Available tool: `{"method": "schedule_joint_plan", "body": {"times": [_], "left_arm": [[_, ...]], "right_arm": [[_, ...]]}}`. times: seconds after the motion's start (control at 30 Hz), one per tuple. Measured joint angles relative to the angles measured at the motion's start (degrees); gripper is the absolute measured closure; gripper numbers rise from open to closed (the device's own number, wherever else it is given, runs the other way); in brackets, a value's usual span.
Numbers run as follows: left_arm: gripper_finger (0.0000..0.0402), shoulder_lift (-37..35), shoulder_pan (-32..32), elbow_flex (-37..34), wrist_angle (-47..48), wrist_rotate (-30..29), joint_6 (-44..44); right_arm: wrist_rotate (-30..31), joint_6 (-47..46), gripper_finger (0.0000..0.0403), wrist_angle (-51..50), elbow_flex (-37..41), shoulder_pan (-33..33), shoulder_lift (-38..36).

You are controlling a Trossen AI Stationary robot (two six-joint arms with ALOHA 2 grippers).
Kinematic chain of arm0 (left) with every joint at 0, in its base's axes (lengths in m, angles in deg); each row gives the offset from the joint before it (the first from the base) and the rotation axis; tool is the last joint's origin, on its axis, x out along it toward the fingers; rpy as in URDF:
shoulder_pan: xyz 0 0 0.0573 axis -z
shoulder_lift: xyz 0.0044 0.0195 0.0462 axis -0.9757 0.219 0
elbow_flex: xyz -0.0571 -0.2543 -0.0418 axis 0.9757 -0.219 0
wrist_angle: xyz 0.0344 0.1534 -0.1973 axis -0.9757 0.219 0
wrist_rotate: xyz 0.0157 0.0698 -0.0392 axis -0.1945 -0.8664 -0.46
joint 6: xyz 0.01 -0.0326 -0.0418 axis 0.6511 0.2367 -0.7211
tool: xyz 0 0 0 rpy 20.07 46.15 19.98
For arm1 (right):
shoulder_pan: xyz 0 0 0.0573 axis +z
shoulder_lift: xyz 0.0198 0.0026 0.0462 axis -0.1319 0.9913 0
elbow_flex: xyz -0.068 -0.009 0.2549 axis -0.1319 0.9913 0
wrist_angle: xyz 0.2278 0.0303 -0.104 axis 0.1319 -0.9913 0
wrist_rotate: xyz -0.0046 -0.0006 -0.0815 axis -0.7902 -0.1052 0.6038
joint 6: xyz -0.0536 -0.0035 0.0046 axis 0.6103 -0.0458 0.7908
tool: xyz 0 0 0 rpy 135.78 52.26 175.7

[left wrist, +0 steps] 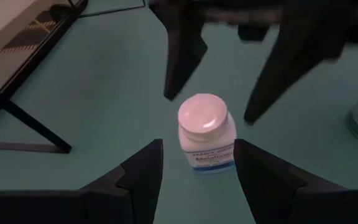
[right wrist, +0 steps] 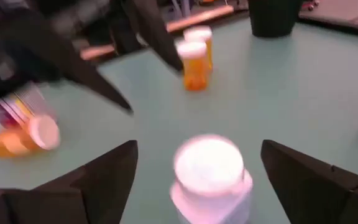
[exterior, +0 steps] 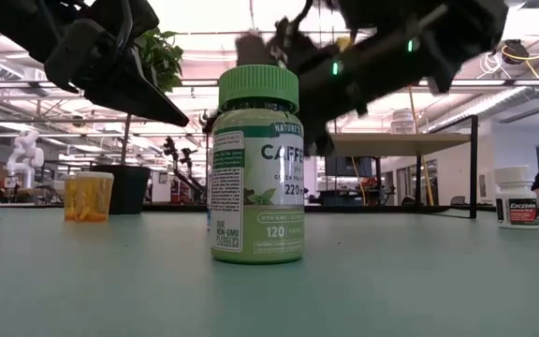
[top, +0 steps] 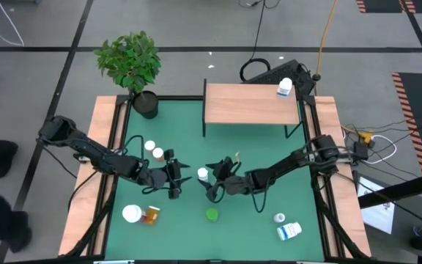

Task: Pick and place medicine bottles onto shelf by color
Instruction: Put the top blue pill bottle on the shelf aligned with the other blue pill bottle

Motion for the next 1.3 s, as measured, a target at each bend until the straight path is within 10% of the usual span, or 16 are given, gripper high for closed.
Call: {"method": "schedule_joint_plan", "body": {"times": [0.27, 0.93, 1.3], "left_arm": [[0.0201, 0.00, 0.00, 0.00, 0.33, -0.31, -1.17], [0.0201, 3.13, 0.04, -0.04, -5.16, 3.76, 1.85], [0.0201, 12.54, -2.54, -0.07, -15.63, 9.09, 11.46]], "right_arm": [[-0.01, 6.05, 0.0088, 0.22, 0.05, -1.29, 1.92], [-43.47, 25.81, 0.0204, -22.49, 0.14, -8.61, -12.58], [-32.58, 27.60, 0.0211, -24.05, 0.11, -5.32, -17.61]]}}
